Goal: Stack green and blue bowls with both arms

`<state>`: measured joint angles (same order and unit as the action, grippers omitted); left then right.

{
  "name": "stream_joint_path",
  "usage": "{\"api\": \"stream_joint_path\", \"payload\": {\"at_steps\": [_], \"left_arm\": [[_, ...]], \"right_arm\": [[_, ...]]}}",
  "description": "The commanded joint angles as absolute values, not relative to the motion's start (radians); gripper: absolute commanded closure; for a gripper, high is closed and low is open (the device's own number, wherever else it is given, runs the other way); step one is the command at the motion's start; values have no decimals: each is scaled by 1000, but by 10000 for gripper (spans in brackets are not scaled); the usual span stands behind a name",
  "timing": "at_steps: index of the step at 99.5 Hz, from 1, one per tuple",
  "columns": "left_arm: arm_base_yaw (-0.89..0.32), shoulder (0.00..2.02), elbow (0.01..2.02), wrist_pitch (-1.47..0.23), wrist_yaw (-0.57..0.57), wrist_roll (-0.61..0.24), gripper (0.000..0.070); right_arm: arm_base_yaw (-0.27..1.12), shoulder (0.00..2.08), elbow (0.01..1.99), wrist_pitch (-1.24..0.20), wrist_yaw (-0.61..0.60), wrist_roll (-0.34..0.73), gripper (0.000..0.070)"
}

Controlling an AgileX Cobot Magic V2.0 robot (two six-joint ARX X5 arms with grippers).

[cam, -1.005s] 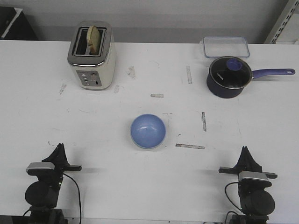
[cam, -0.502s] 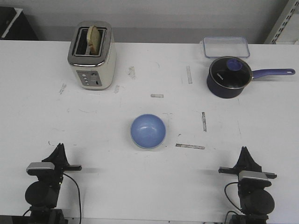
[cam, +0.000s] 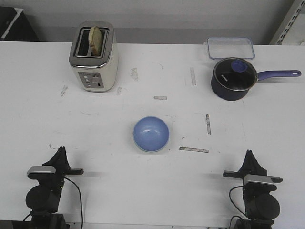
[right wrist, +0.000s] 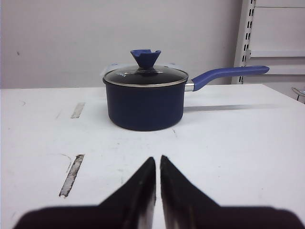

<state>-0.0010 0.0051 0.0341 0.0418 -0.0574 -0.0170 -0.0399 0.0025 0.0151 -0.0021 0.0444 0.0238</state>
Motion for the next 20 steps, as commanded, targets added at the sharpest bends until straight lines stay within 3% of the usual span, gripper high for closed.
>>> {"api": "stream_joint_path", "payload": {"at_steps": [1, 20], "left_arm": [[-1, 3, 13, 53, -59, -19, 699], [-1, 3, 13, 53, -59, -19, 699]], "right_arm": [[-39, 1, 13, 11, 42, 37, 691], [-39, 1, 13, 11, 42, 37, 691]]}}
